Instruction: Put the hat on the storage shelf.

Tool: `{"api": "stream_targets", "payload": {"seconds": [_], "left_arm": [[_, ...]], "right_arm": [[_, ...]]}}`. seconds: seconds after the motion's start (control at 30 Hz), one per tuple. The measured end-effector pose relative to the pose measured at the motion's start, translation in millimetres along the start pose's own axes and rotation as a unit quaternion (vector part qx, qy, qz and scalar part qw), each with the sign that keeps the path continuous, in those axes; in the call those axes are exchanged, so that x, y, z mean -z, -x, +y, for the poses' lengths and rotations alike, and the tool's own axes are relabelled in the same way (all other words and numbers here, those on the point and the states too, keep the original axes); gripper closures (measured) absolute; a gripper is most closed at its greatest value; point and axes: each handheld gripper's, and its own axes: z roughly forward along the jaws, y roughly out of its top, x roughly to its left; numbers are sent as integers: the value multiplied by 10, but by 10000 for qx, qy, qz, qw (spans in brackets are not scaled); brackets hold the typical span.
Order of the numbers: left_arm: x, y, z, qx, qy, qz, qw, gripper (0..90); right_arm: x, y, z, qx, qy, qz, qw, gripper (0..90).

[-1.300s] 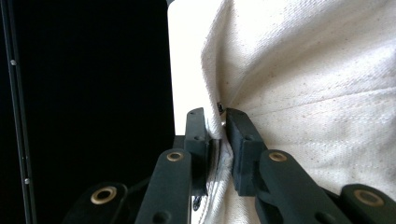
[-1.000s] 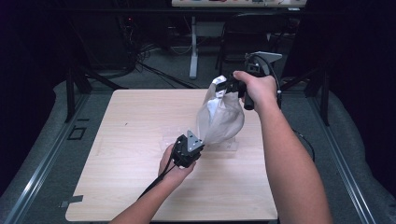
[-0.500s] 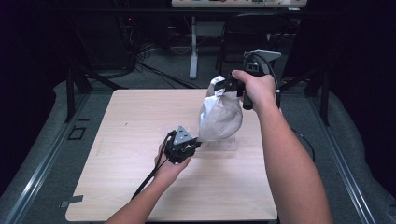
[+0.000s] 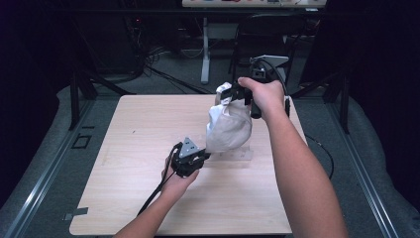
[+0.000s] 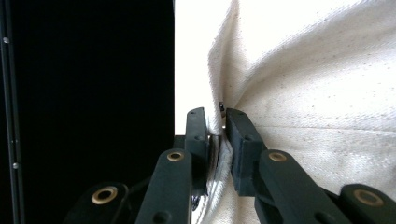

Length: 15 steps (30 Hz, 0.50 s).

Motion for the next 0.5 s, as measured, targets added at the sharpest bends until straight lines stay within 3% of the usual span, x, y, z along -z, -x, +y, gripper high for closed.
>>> {"api": "stream_targets", "payload": {"seconds": [0.27, 0.5], "left_arm": [[3, 30, -29, 69, 65, 97, 9999, 818], [13, 28, -64, 154, 99, 139, 9997, 820]], "right_arm": [[22, 63, 21, 5, 80, -5, 10000, 688], [147, 90, 29, -1, 359, 110, 9993, 624]]}}
